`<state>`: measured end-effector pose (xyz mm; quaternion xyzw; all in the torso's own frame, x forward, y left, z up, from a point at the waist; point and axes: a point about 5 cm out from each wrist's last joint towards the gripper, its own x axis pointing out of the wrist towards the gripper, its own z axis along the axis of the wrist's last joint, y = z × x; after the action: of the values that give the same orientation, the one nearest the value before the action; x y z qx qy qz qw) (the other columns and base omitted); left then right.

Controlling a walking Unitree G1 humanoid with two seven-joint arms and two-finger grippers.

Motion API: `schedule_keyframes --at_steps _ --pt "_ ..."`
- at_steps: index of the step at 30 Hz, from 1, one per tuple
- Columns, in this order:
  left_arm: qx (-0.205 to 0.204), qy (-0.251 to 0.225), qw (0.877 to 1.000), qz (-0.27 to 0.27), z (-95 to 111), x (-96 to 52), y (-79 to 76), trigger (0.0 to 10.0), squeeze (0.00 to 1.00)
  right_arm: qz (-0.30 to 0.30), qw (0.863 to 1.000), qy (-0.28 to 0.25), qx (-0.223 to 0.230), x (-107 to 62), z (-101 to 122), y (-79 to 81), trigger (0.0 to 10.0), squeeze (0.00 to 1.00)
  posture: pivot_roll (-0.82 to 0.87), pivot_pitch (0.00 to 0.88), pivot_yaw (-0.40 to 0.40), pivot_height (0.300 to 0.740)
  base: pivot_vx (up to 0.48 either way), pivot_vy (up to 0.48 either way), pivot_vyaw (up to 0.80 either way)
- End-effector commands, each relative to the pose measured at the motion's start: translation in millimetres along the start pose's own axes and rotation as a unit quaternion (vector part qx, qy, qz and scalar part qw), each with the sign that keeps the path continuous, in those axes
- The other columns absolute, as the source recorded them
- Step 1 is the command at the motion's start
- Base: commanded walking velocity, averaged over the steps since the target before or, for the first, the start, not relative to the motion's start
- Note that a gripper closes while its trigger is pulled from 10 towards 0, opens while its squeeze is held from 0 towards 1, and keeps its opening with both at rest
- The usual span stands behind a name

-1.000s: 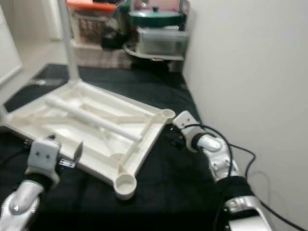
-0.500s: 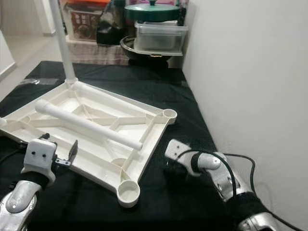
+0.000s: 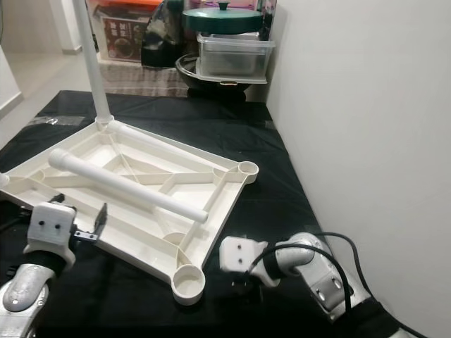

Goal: Building children table

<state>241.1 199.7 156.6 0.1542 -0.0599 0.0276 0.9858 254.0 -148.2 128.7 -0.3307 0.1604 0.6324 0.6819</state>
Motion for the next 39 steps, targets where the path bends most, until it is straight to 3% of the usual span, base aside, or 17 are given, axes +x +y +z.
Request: schedule_keyframes --at_steps 1,7,19,31,34,39 --pt "0.004 -0.003 1.000 0.003 0 1.1 1.4 10.0 0.00 0.003 1.000 -0.020 0.005 3.7 8 1.8 10.0 0.00 0.04 0.000 -0.101 0.740 0.000 0.000 0.00" --pt "0.006 -0.004 1.000 0.010 1 1.9 4.4 10.0 0.00 0.009 0.999 -0.042 0.008 17.8 18 4.6 10.0 0.00 0.05 0.000 -0.101 0.740 0.000 0.000 0.00" --pt "0.010 -0.003 1.000 0.022 0 1.3 11.1 10.0 0.00 0.028 0.998 -0.050 0.024 27.6 20 7.0 10.0 0.00 0.06 0.000 -0.106 0.740 0.000 0.000 0.00" --pt "0.009 -0.004 1.000 0.021 0 2.3 10.9 10.0 0.00 -0.017 0.995 -0.085 0.054 5.9 29 -16.4 10.0 0.00 0.05 0.000 -0.094 0.740 0.000 0.000 0.00" --pt "0.014 -0.002 1.000 0.016 -2 1.6 11.5 10.0 0.00 -0.031 0.997 -0.039 0.053 -7.6 9 -22.3 10.0 0.00 0.05 0.000 -0.091 0.740 0.000 0.000 0.00" --pt "0.015 -0.002 1.000 0.015 -2 1.0 12.0 10.0 0.00 -0.023 0.999 0.023 0.035 -14.4 -11 -19.9 10.0 0.00 0.06 0.000 -0.091 0.740 0.000 0.000 0.00"
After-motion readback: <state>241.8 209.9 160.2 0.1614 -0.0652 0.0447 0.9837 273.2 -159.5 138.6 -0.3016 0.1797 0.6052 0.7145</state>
